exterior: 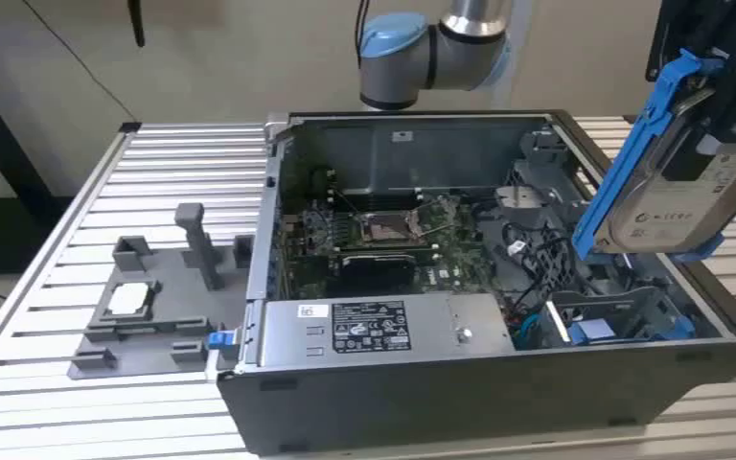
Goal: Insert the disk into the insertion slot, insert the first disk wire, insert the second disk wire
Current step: 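Insert the disk into the insertion slot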
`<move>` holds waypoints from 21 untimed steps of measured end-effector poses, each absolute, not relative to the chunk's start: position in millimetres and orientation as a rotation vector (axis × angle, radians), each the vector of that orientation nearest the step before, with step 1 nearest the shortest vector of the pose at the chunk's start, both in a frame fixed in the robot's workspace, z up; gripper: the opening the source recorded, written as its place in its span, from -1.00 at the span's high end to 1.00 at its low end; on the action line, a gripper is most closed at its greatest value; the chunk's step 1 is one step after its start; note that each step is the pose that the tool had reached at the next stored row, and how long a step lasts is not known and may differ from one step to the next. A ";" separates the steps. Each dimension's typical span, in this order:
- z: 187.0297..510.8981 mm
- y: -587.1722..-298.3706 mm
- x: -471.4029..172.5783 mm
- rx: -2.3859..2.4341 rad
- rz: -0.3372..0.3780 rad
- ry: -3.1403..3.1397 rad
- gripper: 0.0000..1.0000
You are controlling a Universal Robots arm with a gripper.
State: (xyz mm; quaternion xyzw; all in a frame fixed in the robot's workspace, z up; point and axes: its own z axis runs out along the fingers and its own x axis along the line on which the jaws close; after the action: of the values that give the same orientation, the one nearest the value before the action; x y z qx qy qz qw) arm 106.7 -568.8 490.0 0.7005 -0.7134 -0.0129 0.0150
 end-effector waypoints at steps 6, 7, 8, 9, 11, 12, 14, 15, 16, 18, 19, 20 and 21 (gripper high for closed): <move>490.0 -568.8 106.7 2.180 -0.040 -2.220 0.35; 490.0 -568.8 106.7 2.180 -0.040 -2.220 0.35; 490.0 -568.9 106.7 2.180 -0.040 -2.220 0.35; 490.0 -568.8 106.7 2.180 -0.040 -2.220 0.35; 489.2 -568.8 106.7 2.180 -0.040 -2.220 0.35; 488.4 -568.9 106.7 2.180 -0.040 -2.220 0.35; 486.0 -568.9 106.7 2.180 -0.040 -2.220 0.35; 484.4 -568.8 106.7 2.180 -0.040 -2.220 0.35; 482.8 -568.8 106.7 2.180 -0.040 -2.220 0.35; 479.7 -568.8 106.7 2.180 -0.040 -2.220 0.35; 478.2 -568.8 106.7 2.180 -0.040 -2.220 0.35; 476.7 -568.8 106.8 2.180 -0.040 -2.220 0.35; 475.3 -568.8 106.9 2.180 -0.040 -2.220 0.35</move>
State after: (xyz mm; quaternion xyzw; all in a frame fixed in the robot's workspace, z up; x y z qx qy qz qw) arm 106.9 -568.8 475.3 0.7005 -0.7134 -0.0127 0.0151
